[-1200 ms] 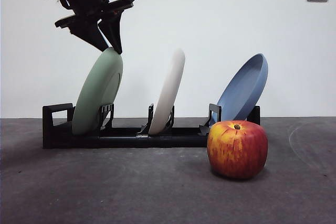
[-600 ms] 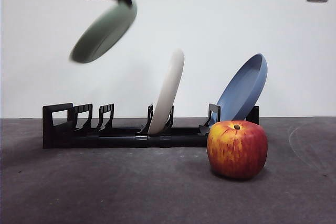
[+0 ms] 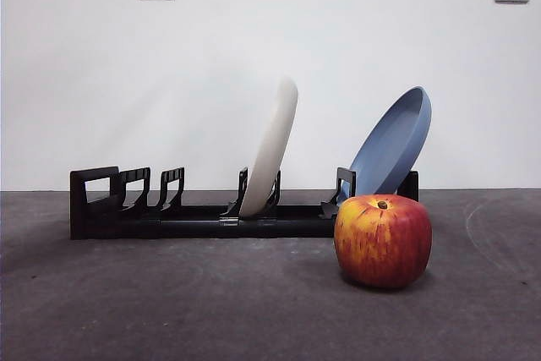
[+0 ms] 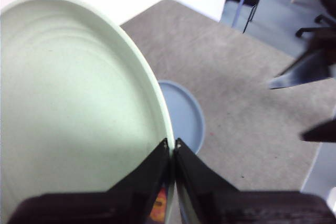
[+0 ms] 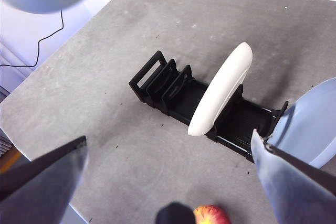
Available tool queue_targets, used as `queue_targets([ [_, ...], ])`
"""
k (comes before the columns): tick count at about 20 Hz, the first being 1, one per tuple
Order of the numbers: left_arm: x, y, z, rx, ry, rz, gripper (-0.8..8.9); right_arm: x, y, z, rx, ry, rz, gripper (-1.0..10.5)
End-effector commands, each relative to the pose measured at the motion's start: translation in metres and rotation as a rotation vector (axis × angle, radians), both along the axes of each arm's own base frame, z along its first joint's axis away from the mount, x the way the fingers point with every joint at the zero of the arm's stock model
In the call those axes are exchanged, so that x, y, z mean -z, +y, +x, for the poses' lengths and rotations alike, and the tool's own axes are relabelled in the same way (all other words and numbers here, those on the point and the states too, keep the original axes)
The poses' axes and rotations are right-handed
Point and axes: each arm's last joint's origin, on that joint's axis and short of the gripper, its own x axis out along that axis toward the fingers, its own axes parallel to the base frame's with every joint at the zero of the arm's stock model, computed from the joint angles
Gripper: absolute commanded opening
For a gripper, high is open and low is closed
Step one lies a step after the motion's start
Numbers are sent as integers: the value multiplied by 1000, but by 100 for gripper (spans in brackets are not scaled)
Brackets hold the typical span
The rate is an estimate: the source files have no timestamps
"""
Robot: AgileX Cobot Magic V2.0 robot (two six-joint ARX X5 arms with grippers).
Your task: Take the green plate from the plate rack,put the plate on the table,take the apple from the table,put the apple in the plate
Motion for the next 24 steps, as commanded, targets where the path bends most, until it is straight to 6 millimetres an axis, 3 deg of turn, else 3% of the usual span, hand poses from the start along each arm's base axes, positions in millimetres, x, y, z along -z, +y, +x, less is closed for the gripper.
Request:
queue_targets([
  [1,-10,-1,-23,43,-58,1,-9,-1,0,1,1,-12,0,594],
  [5,-10,-8,-47,17,-94,63,-9,-1,0,1,0,-12,-1,594],
  [8,15,-14,-57,9,-34,173,-9,-1,0,1,0,-12,-1,594],
  [13,85,-16,-64,2,184,347,-9,-1,0,1,1,-12,-1,594],
  [17,152,-32,-52,-2,344,471,-9,-1,0,1,0,-12,-1,594],
  [21,228,-47,-44,-10,427,511,-9,-1,0,1,1,-11,-1,594],
  [24,272,-52,-43,-28,436,489,-9,-1,0,1,1,-11,-1,594],
])
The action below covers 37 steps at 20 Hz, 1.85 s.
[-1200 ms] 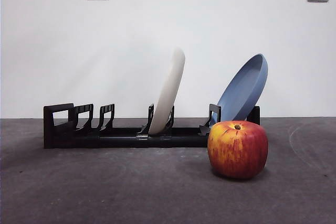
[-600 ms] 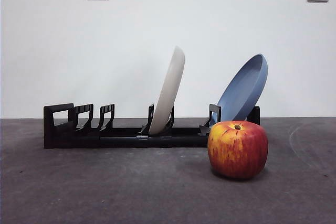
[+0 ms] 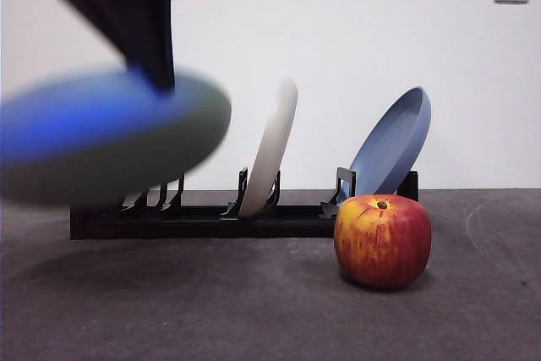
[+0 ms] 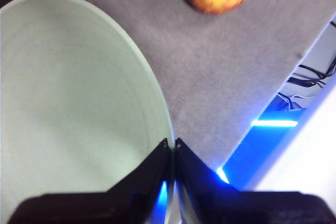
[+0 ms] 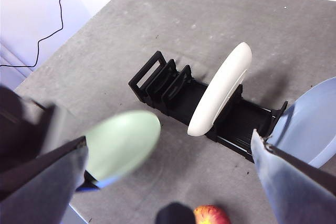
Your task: Take the green plate from the plate rack,put the plate on the table,take the apple from the table,put the apple in the plate
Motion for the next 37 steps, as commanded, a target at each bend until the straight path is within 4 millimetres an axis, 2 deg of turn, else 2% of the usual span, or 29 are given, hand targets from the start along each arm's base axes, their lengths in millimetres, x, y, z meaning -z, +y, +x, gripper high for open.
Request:
queue_targets([
  [1,31,-3,0,-28,-5,-30,-9,-1,0,1,1,-11,-1,594],
  [5,71,-6,-5,-41,-26,-81,-9,-1,0,1,1,-8,-2,594],
  [10,105,-9,-10,-32,-38,-110,-9,-1,0,1,1,-8,-2,594],
  [13,125,-13,-8,-24,31,-60,-9,-1,0,1,1,-7,-2,594],
  [16,141,-15,-6,-26,82,-7,-8,-1,0,1,0,-4,-3,594],
  [18,141,-15,-7,-26,85,-2,7,-1,0,1,0,-4,-3,594],
  [21,130,-13,-8,-49,63,-44,172,0,0,0,0,0,-5,594],
  [26,107,-7,-11,-68,-17,-103,195,0,0,0,0,6,-7,594],
  [30,72,-1,-17,-72,-92,-203,195,3,-1,-2,-1,41,-23,594],
  [32,42,4,-21,-78,-161,-269,195,5,-1,-3,-2,65,-36,594],
  [37,-71,37,-44,-114,-424,-441,195,17,2,-6,-42,158,-107,594],
])
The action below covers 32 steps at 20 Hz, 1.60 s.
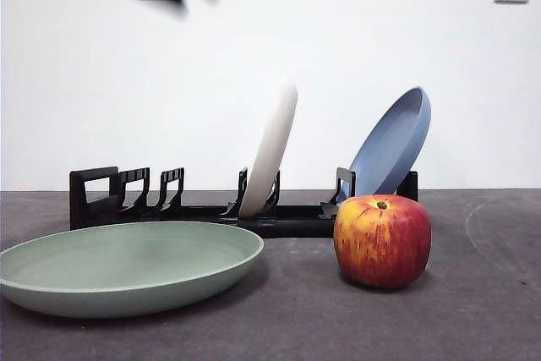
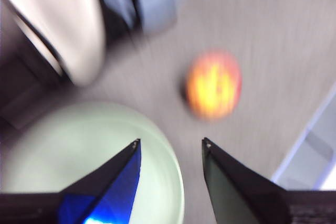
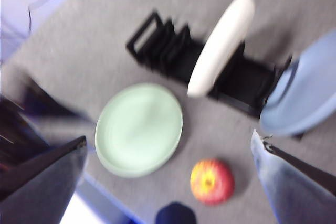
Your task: Take the green plate from the plate rack,put the plate on the table,take the apple from the table,put the apple in the plate
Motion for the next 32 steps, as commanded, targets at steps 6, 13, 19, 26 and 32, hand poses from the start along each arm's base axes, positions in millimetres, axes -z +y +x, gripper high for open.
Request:
queue_targets([
  [6,-127,65,-51,-57,-185,-40,196,41,41,16,-92,206,-281,594],
  [13,-138,100,-74,-211,-140,145,195,94,94,43,-153,333,-521,594],
  [19,-138,102,-75,-211,-144,142,195,134,116,66,-139,381,-622,594],
  [26,-138,103,-76,-207,-154,149,195,194,121,73,-126,422,-688,594],
  [32,-138,103,-76,-206,-155,152,195,241,115,66,-119,426,-685,594],
])
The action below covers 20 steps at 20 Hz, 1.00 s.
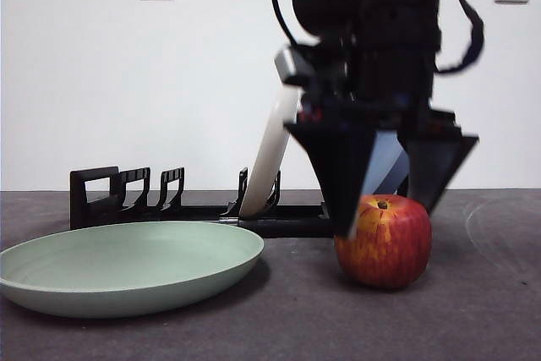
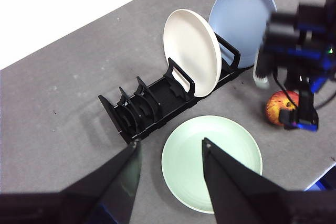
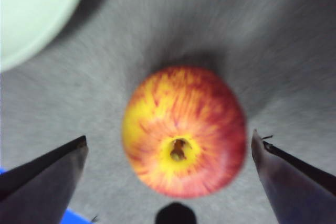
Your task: Take the green plate from the plate rack,put the plate on the table,take the apple from the table,put the apple in the plate
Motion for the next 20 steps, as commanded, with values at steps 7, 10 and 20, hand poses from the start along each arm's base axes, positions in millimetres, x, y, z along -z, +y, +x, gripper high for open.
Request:
queue_targets([
  [7,0,0,0,1,-7,4,195,23,-2,-3,35,-13,13,71],
  [10,0,-1,1,1,-6,6,195,15,0,-1,35,-13,11,-16],
  [20,1,-6,5,2,8,20,194,-121,30,1,-70,-70,354,-16],
])
